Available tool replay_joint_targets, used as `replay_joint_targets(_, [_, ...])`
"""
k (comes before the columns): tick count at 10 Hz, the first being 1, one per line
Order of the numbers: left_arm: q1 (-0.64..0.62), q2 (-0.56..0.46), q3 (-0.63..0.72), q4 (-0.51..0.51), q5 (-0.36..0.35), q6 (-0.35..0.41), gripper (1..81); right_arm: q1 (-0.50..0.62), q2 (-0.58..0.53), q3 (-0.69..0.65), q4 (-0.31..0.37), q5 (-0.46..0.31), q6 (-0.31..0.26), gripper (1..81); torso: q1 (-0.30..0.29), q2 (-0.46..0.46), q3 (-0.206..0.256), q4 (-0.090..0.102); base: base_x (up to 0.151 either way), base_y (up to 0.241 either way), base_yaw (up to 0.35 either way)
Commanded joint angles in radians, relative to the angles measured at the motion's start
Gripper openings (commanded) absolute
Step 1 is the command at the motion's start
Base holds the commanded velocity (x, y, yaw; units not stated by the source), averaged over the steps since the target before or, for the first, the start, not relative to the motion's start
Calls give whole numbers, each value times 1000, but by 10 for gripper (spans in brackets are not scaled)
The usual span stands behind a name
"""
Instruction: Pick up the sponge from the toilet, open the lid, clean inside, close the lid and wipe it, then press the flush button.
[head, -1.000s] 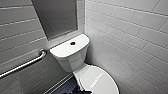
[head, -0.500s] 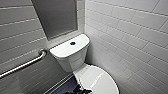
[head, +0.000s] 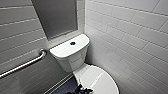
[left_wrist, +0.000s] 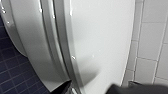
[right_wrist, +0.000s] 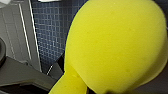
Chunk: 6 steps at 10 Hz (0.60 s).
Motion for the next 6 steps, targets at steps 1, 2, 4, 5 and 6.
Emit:
replay_joint_targets(1, [-109,33,8,-6,20,-3,811,3,-31,13,-30,-34,3,10,0,0,0,0,0,0,0])
replay_joint_targets(2, [-111,43,-8,-6,22,-3,811,5,-31,11,-30,-34,3,10,0,0,0,0,0,0,0])
replay_joint_targets(4, [-117,63,-29,-5,22,-3,811,5,-31,11,-30,-34,2,10,0,0,0,0,0,0,0])
replay_joint_targets(5, [-120,72,-43,-5,22,-3,811,5,-30,8,-30,-34,2,10,0,0,0,0,0,0,0])
replay_joint_targets(6, [-125,83,-55,-5,22,-3,811,5,-27,6,-30,-34,2,10,0,0,0,0,0,0,0])
